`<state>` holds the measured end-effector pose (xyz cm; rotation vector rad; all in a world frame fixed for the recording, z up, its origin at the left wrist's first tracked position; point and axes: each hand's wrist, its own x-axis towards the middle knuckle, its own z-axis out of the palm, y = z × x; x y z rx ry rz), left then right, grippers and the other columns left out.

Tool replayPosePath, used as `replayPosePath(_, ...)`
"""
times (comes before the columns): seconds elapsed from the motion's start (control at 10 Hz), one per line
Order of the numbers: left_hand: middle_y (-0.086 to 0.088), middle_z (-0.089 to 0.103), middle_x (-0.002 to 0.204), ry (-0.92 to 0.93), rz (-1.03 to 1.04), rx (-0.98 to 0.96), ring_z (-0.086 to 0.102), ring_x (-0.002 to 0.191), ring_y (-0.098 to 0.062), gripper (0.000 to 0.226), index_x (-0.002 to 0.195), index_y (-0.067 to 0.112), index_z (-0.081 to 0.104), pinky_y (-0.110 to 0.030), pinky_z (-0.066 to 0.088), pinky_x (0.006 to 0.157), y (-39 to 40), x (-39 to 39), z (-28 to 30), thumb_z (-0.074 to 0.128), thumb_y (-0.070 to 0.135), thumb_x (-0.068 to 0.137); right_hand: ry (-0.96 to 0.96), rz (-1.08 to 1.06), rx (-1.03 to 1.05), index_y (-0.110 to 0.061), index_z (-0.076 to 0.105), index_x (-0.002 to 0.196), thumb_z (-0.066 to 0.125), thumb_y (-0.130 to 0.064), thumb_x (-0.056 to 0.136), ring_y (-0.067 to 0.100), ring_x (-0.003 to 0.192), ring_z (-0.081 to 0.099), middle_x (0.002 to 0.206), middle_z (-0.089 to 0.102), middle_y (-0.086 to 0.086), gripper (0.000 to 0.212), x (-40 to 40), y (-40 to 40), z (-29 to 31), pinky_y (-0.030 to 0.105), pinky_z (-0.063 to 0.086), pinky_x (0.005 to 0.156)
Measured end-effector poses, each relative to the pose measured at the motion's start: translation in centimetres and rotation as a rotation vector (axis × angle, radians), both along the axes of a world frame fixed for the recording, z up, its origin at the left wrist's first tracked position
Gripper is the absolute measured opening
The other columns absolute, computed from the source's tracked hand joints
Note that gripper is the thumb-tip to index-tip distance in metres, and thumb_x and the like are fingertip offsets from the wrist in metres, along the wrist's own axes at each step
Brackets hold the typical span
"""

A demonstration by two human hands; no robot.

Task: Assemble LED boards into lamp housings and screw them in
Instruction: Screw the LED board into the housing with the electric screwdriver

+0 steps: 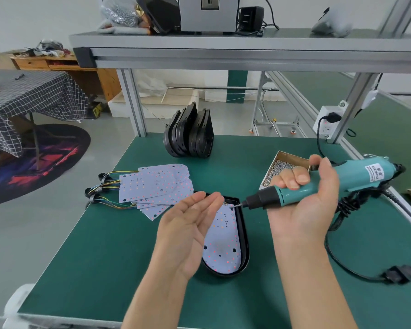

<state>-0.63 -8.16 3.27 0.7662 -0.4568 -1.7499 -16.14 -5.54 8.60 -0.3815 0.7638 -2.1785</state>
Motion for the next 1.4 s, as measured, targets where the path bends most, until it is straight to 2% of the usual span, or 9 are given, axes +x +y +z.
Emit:
replayPosePath(0.1,-0.021,0.073,0.123,0.087,-0.103,0.014,0.073,0.113,-0.032,0.028,0.132,-0.004,0.052,-0.031,0.062,0.084,0.5,-0.8,0.0,0.039,-0.001,0.107,-0.071,0.027,0.012,-0.022,0.054,0.088,0.053,-0.03,0.104,0.014,0.062,0.042,0.066,0.047,-0.003,0.017,0.4,0.8,1.3,0.029,0.039,0.066)
replayPosePath(0.2,-0.015,0.071,0.131,0.208,-0.174,0.046,0.071,0.117,-0.025,0.034,0.137,0.002,0.052,-0.033,0.062,0.088,1.0,-1.6,0.3,0.037,0.003,0.106,-0.101,0.036,-0.048,-0.018,0.053,0.087,0.049,-0.022,0.105,0.014,0.053,0.038,0.058,0.043,-0.002,0.019,0.7,0.7,1.5,0.029,0.036,0.06)
replayPosePath(0.3,-0.017,0.069,0.134,0.302,-0.205,0.062,0.07,0.12,-0.026,0.041,0.137,-0.001,0.051,-0.035,0.061,0.093,1.5,-2.3,0.6,0.045,0.004,0.097,-0.057,0.03,-0.146,-0.019,0.055,0.089,0.053,-0.025,0.099,0.014,0.051,0.035,0.056,0.04,-0.004,0.012,1.4,0.4,0.9,0.028,0.034,0.058)
replayPosePath(0.4,-0.021,0.067,0.134,0.352,-0.215,0.056,0.069,0.121,-0.028,0.046,0.137,-0.005,0.051,-0.036,0.061,0.091,1.9,-2.6,0.7,0.048,0.004,0.092,0.005,0.032,-0.187,-0.018,0.056,0.094,0.056,-0.026,0.1,0.014,0.051,0.038,0.057,0.043,-0.004,0.009,1.3,0.2,0.4,0.027,0.037,0.057)
replayPosePath(0.5,-0.021,0.067,0.135,0.371,-0.22,0.044,0.068,0.122,-0.028,0.046,0.138,-0.006,0.05,-0.036,0.06,0.093,2.1,-2.3,0.8,0.047,0.003,0.093,0.025,0.023,-0.211,-0.018,0.056,0.097,0.054,-0.027,0.101,0.014,0.051,0.039,0.058,0.044,-0.004,0.01,1.1,0.1,0.3,0.027,0.039,0.057)
replayPosePath(0.8,-0.019,0.066,0.137,0.34,-0.227,-0.007,0.067,0.124,-0.026,0.045,0.139,-0.004,0.049,-0.033,0.06,0.09,2.3,-2.4,0.9,0.047,0.004,0.095,0.03,0.03,-0.209,-0.017,0.054,0.097,0.051,-0.025,0.103,0.014,0.051,0.038,0.058,0.043,-0.004,0.011,1.0,0.3,0.3,0.028,0.038,0.057)
replayPosePath(1.1,-0.017,0.069,0.133,0.233,-0.142,-0.051,0.069,0.121,-0.023,0.034,0.137,-0.002,0.051,-0.029,0.061,0.087,2.9,-3.3,0.7,0.032,0.004,0.109,0.028,0.014,-0.211,-0.018,0.055,0.096,0.053,-0.027,0.1,0.014,0.05,0.038,0.057,0.043,-0.004,0.01,0.9,0.3,-0.2,0.028,0.038,0.057)
replayPosePath(1.4,-0.018,0.068,0.135,0.18,-0.04,-0.113,0.066,0.126,-0.027,0.035,0.139,-0.002,0.049,-0.03,0.059,0.092,3.2,-3.9,0.3,0.035,0.008,0.109,-0.007,0.009,-0.182,-0.02,0.056,0.092,0.053,-0.028,0.102,0.013,0.05,0.038,0.057,0.043,-0.005,0.013,1.2,0.0,-0.5,0.027,0.039,0.057)
